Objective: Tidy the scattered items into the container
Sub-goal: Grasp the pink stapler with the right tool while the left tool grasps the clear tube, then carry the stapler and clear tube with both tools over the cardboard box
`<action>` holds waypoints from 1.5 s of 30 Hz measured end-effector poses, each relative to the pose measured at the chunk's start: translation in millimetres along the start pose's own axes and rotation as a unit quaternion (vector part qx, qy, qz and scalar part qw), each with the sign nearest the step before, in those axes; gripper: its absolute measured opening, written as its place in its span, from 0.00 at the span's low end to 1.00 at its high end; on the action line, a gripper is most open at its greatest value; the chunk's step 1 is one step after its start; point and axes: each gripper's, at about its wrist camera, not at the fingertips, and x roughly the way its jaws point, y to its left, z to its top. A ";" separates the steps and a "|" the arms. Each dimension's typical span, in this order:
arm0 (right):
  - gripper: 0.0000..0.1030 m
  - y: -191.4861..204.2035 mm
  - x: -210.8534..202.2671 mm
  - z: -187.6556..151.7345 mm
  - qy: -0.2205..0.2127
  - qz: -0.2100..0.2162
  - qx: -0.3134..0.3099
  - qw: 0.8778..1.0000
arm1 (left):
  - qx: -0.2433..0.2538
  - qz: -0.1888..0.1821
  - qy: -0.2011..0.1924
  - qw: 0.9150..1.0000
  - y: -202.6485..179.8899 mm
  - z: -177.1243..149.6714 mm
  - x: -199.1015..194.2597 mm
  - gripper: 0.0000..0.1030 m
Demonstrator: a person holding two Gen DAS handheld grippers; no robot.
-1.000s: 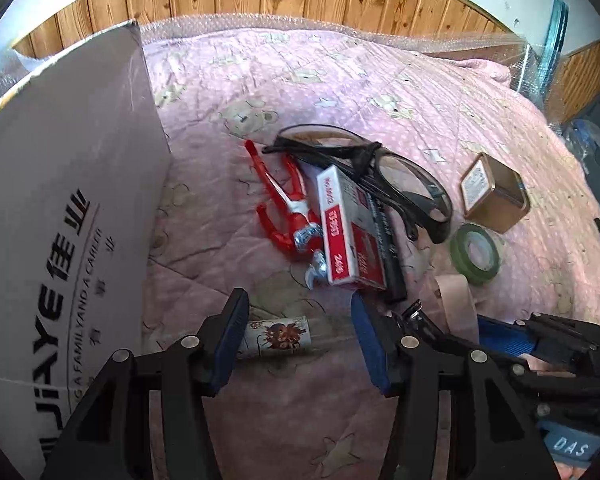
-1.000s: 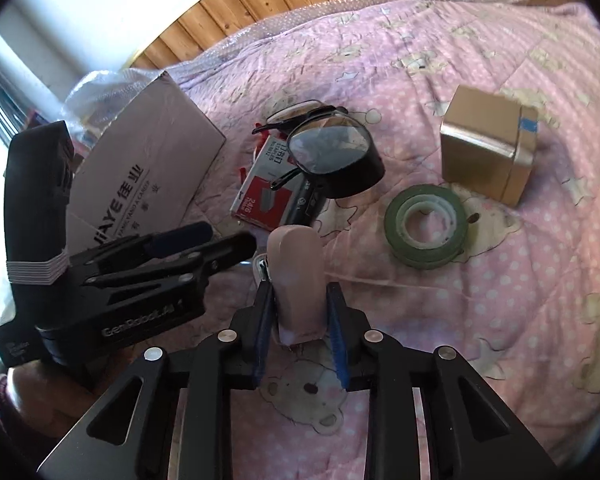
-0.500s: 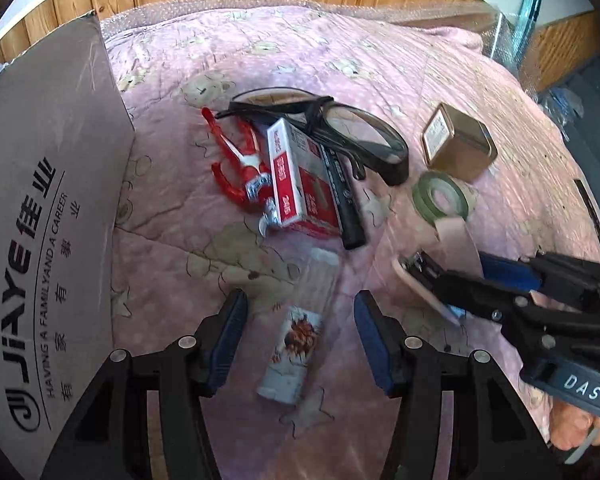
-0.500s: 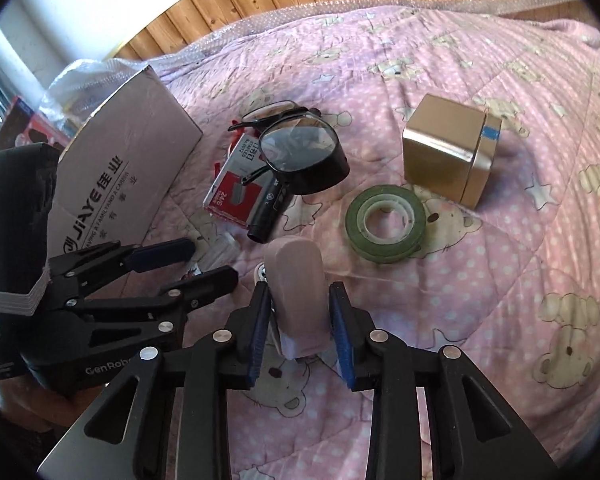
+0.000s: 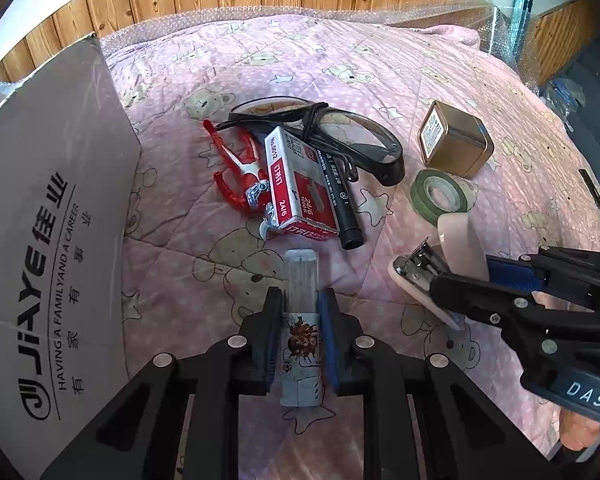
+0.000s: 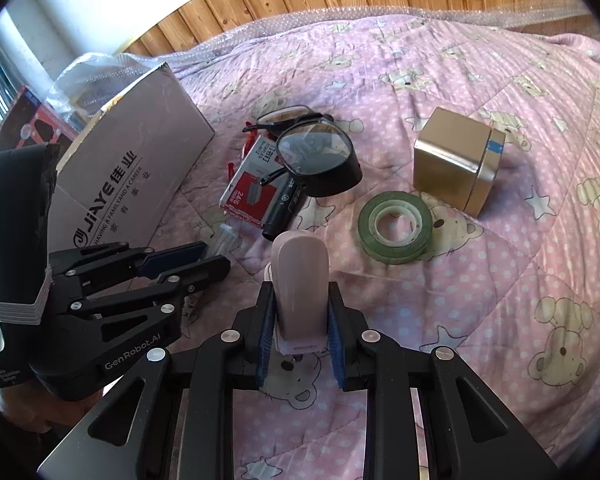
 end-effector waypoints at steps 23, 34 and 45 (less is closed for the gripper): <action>0.25 12.1 -38.2 -6.5 -0.032 0.003 -0.010 0.999 | -0.039 -0.027 -0.077 0.996 -27.9 2.7 -68.9 0.19; 0.25 33.0 -70.7 -7.5 -0.061 0.004 -0.029 0.998 | -0.039 -0.035 -0.117 0.992 -30.2 4.5 -106.2 0.19; 0.25 56.5 -89.0 -5.3 -0.073 0.009 -0.038 0.997 | -0.049 -0.047 -0.155 0.985 -25.3 -0.1 -140.3 0.19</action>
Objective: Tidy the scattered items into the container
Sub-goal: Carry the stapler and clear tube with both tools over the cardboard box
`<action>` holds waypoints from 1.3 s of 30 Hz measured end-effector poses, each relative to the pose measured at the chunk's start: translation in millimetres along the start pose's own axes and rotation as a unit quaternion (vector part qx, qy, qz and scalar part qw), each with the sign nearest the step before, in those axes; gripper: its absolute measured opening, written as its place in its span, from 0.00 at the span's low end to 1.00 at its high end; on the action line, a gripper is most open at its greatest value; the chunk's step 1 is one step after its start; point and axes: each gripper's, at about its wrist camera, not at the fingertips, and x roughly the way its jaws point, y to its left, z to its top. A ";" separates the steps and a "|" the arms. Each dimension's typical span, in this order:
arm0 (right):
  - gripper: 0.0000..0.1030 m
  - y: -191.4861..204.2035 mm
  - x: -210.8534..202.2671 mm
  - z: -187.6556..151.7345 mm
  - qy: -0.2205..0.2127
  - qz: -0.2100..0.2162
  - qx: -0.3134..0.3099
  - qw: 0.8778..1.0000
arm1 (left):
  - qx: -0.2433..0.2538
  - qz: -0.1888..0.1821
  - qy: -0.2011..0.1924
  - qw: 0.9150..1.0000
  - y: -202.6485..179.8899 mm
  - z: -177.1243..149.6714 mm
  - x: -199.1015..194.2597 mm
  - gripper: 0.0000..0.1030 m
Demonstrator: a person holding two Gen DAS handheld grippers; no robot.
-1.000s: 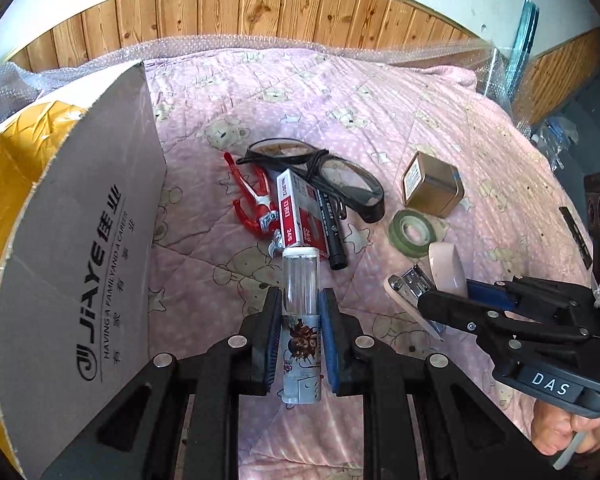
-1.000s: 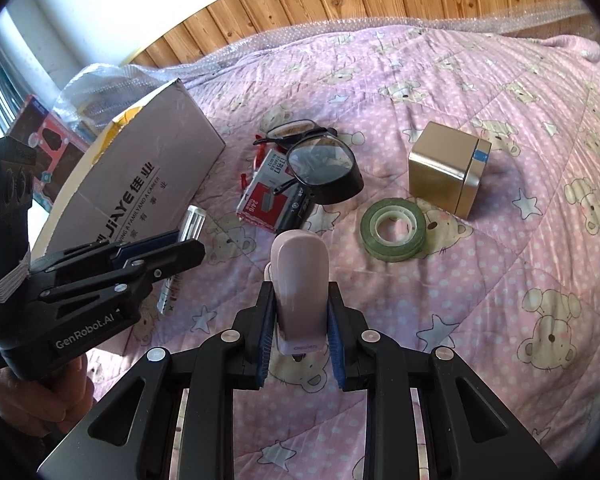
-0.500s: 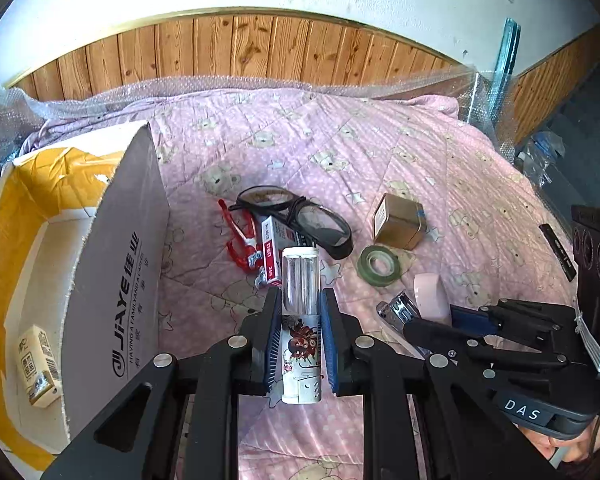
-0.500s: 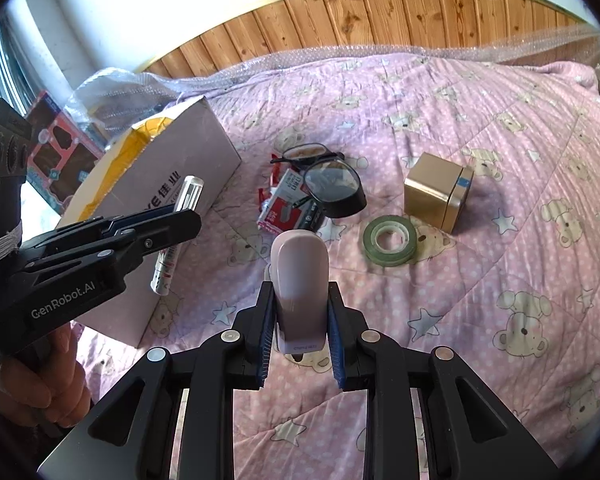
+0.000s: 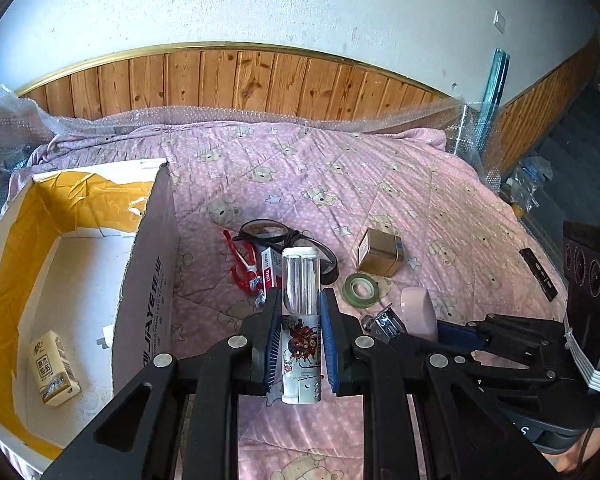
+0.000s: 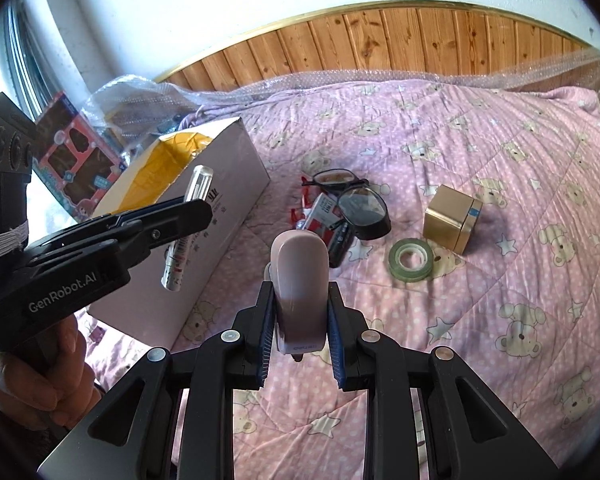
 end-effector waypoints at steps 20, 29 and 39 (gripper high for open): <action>0.25 65.5 -33.3 25.3 -0.039 0.016 -0.049 0.998 | -0.045 -0.024 -0.081 0.995 27.6 12.5 -73.9 0.19; 0.25 105.2 -40.4 39.5 -0.050 0.022 -0.081 0.995 | -0.070 -0.025 -0.116 0.990 51.1 17.2 -105.1 0.19; 0.25 146.1 -39.6 51.3 -0.052 0.029 -0.113 0.992 | -0.103 -0.019 -0.140 0.985 85.2 15.9 -127.7 0.19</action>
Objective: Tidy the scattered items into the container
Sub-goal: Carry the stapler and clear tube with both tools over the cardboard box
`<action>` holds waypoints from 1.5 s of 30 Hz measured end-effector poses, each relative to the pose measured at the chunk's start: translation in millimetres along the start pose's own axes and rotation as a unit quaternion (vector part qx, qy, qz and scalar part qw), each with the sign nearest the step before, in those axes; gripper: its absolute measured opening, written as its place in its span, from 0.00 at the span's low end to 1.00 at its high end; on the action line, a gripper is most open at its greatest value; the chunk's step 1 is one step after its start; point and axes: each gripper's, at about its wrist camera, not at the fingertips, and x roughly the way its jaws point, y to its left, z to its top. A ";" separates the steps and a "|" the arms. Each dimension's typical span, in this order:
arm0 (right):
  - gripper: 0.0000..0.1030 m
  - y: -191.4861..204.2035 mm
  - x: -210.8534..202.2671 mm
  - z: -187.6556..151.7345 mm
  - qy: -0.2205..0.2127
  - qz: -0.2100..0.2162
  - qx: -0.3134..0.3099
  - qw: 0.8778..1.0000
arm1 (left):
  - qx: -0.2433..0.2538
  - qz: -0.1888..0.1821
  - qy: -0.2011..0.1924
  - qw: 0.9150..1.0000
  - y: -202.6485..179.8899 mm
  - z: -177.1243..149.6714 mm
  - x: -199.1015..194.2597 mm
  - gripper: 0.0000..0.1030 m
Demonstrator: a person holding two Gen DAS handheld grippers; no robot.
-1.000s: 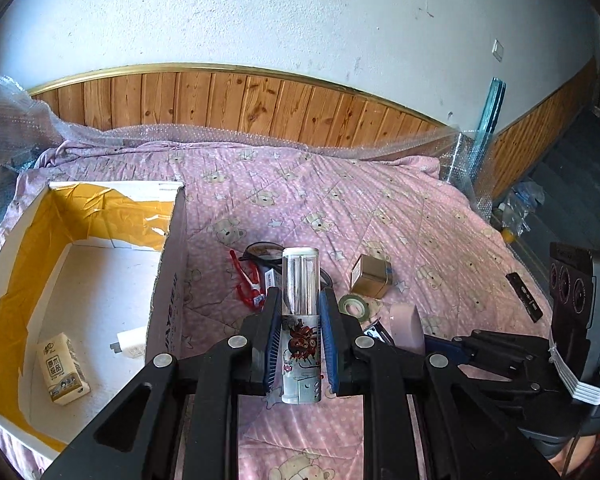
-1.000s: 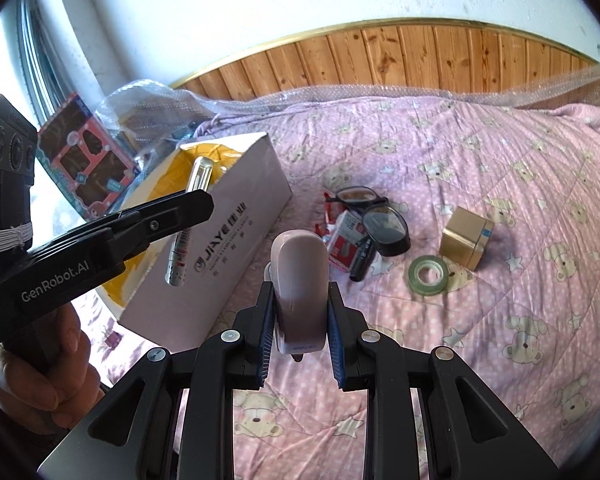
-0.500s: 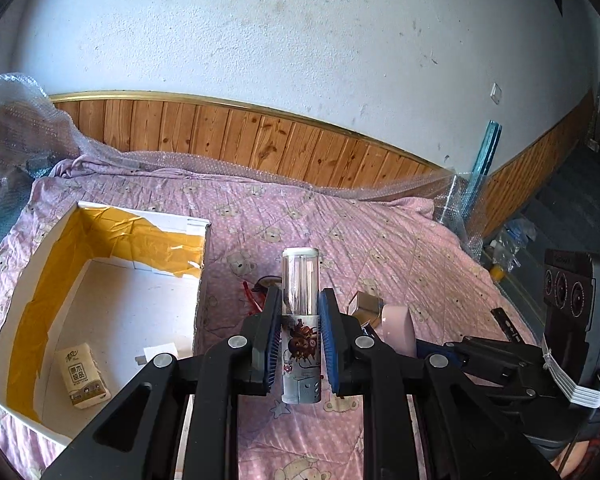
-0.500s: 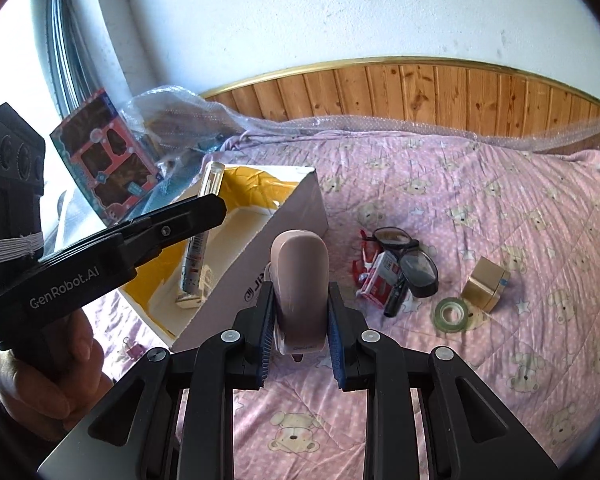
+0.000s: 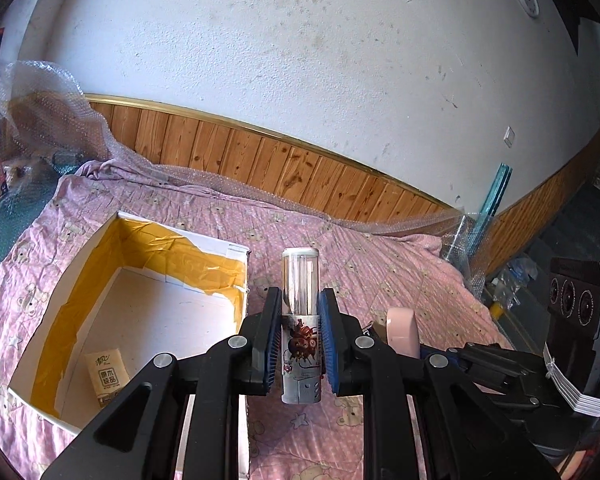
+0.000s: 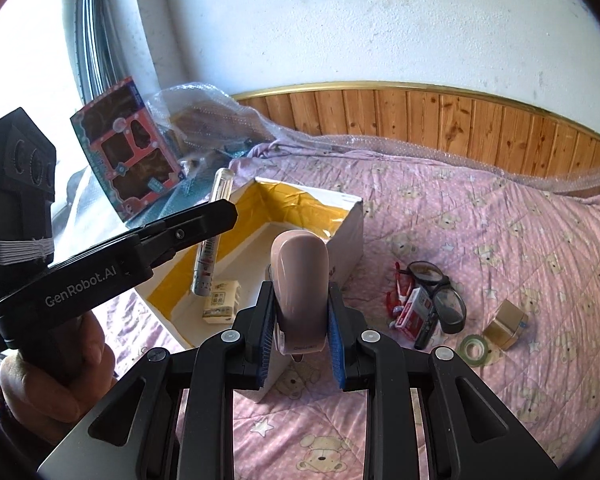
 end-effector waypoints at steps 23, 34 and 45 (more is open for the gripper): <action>0.25 46.5 31.6 28.0 0.004 0.025 -0.041 0.999 | -0.068 0.023 -0.019 0.997 65.4 9.4 -16.2 0.19; 0.25 53.5 59.4 41.1 0.010 0.036 -0.047 0.998 | -0.105 0.043 0.001 0.994 94.8 9.8 -2.3 0.19; 0.25 35.6 93.1 50.9 0.026 0.045 -0.038 0.998 | -0.125 0.063 0.038 0.989 115.6 3.0 28.7 0.19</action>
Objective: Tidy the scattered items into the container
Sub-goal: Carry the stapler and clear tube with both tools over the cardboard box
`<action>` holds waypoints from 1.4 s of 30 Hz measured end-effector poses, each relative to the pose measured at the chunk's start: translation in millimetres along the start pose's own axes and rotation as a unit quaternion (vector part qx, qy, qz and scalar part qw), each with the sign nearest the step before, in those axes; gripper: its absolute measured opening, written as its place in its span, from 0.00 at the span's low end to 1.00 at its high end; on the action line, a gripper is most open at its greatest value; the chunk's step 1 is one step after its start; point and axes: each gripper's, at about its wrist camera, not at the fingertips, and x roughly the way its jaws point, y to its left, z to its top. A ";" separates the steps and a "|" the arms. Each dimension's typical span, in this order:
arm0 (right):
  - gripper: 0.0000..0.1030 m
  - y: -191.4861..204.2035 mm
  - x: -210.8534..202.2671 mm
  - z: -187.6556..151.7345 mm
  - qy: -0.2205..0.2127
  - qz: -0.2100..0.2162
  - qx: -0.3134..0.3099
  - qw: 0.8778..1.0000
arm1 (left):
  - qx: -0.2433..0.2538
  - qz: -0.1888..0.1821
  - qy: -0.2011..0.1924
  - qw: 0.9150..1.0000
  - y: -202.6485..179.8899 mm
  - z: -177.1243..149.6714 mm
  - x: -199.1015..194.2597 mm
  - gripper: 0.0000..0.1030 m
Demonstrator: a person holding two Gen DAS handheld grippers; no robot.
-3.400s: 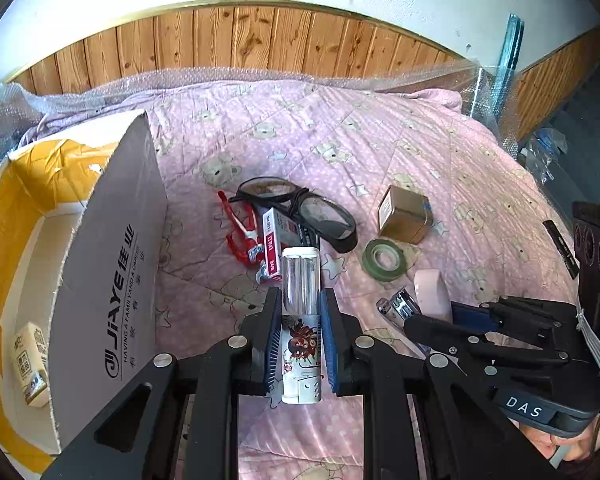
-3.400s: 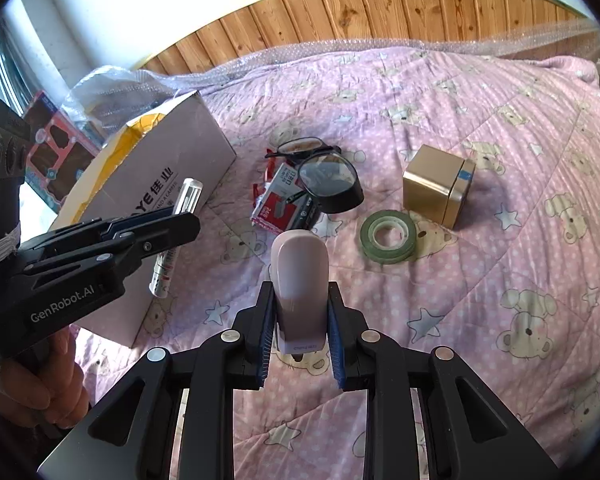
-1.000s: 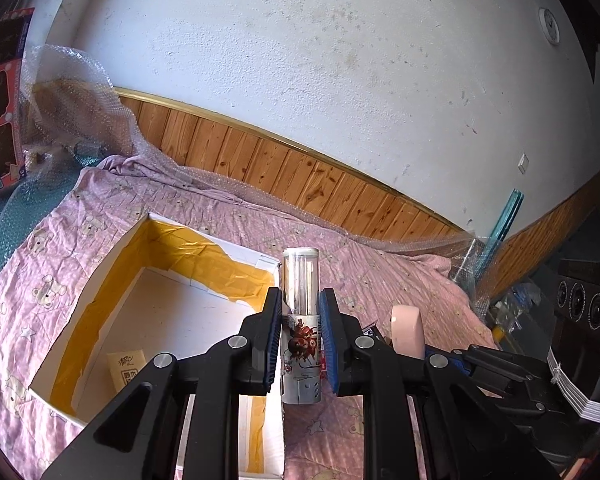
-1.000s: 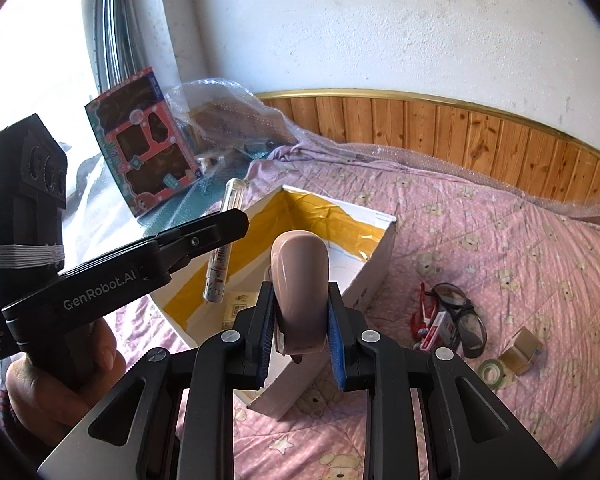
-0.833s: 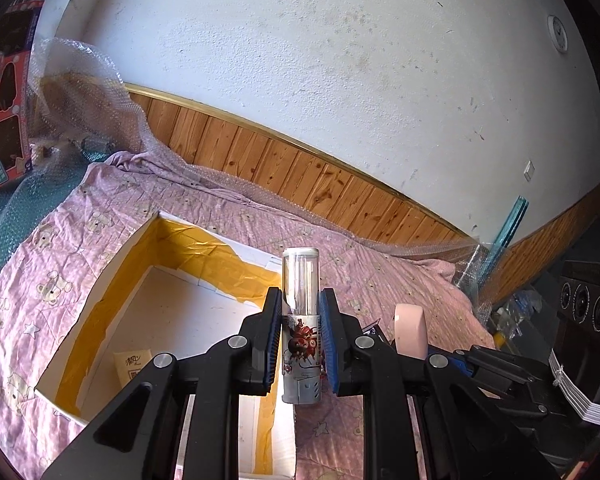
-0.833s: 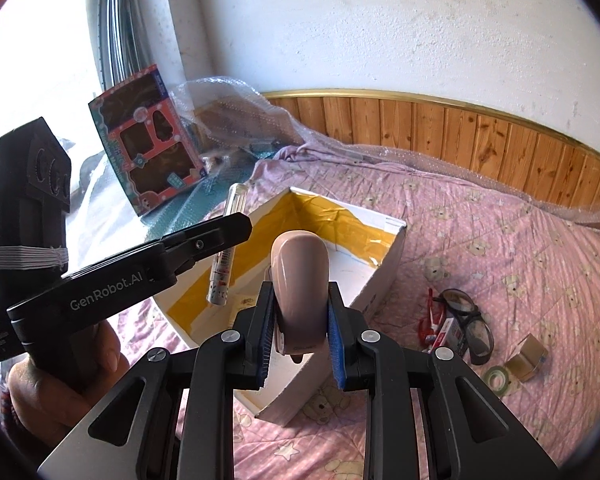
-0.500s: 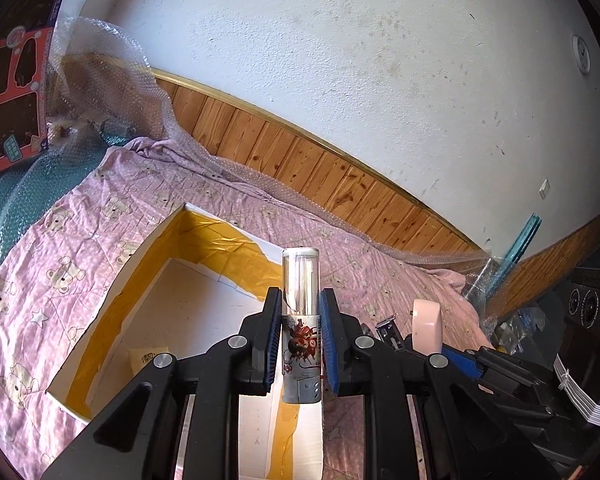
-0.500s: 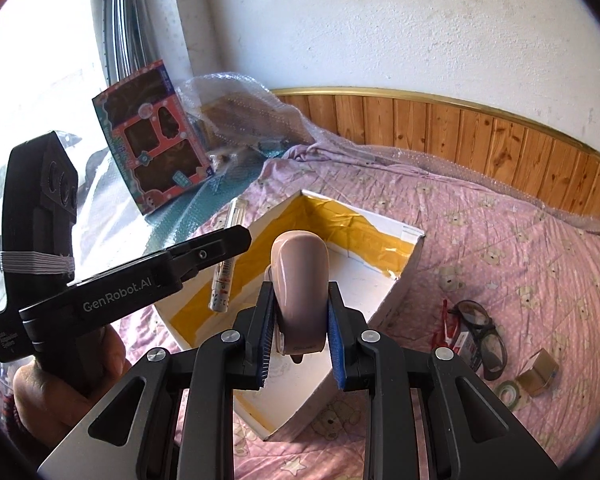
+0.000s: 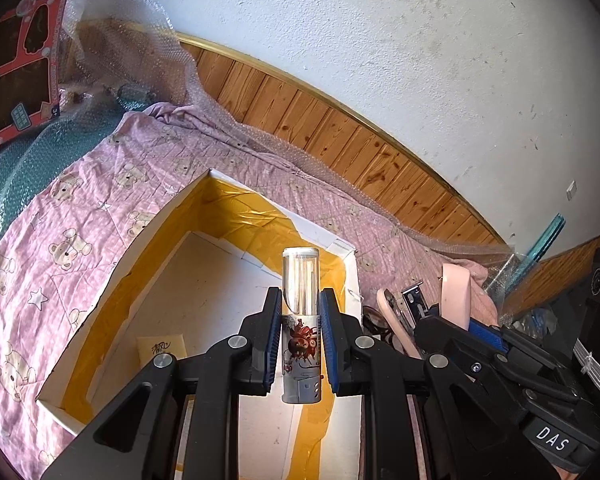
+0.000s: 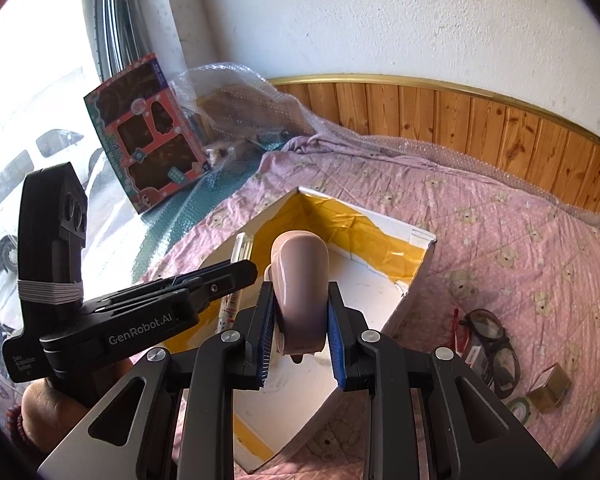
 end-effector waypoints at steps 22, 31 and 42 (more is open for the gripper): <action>0.25 -41.4 62.1 14.3 0.052 0.031 0.033 0.998 | 0.003 0.046 0.045 0.998 2.9 4.8 54.4 0.19; 0.25 -51.9 84.0 24.9 0.067 0.034 0.037 0.996 | 0.031 0.066 0.059 0.996 -0.7 34.7 73.2 0.19; 0.25 -50.3 111.8 27.8 0.089 0.021 -0.003 0.996 | 0.012 0.073 0.104 0.992 22.2 42.4 114.4 0.19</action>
